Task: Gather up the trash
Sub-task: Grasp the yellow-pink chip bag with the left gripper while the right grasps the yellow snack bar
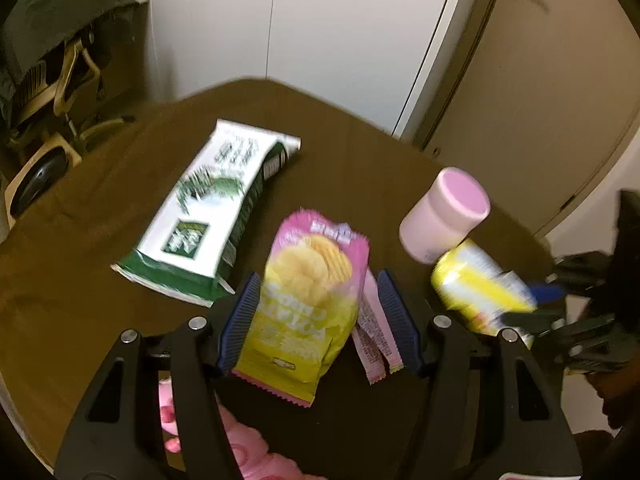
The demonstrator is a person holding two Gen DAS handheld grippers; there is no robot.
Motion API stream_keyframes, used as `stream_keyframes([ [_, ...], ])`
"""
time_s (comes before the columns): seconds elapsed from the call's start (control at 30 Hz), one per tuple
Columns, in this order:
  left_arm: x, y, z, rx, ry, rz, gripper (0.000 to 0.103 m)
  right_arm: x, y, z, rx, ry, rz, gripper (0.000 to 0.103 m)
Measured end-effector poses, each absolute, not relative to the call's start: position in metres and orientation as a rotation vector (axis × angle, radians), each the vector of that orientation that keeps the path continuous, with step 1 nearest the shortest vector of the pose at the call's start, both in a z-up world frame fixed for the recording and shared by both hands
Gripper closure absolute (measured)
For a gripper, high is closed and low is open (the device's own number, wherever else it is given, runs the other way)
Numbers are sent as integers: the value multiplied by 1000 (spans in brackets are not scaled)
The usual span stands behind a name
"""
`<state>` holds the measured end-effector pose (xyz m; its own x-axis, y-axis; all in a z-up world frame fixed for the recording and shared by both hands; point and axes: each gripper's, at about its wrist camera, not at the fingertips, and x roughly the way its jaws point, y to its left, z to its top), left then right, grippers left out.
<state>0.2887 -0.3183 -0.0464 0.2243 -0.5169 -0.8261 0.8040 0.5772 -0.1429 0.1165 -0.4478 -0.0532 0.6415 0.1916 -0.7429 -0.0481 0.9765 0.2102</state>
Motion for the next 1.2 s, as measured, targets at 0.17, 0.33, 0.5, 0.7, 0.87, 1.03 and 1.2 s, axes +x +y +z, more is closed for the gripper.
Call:
stream_keyframes([
  [0.17,287,-331,-61,402,1022,-866,53,109,-456,-50,201,857,117,83],
  [0.33,288,-322,-63,308,1071,-827,68,108,-450,-49,204,853,123,84],
  [0.5,275,-305,-46,254,1032,-783,78,107,-446,-45,196,841,130,84],
  [0.7,256,-288,-25,201,994,-752,90,104,-443,-43,193,835,125,84],
  [0.87,243,-277,-16,190,971,-744,92,101,-441,-43,192,837,125,84],
  [1.03,229,-280,-12,226,931,-780,90,101,-441,-48,198,852,122,84],
  [1.2,235,-287,-16,318,877,-853,59,99,-444,-51,201,857,123,83],
])
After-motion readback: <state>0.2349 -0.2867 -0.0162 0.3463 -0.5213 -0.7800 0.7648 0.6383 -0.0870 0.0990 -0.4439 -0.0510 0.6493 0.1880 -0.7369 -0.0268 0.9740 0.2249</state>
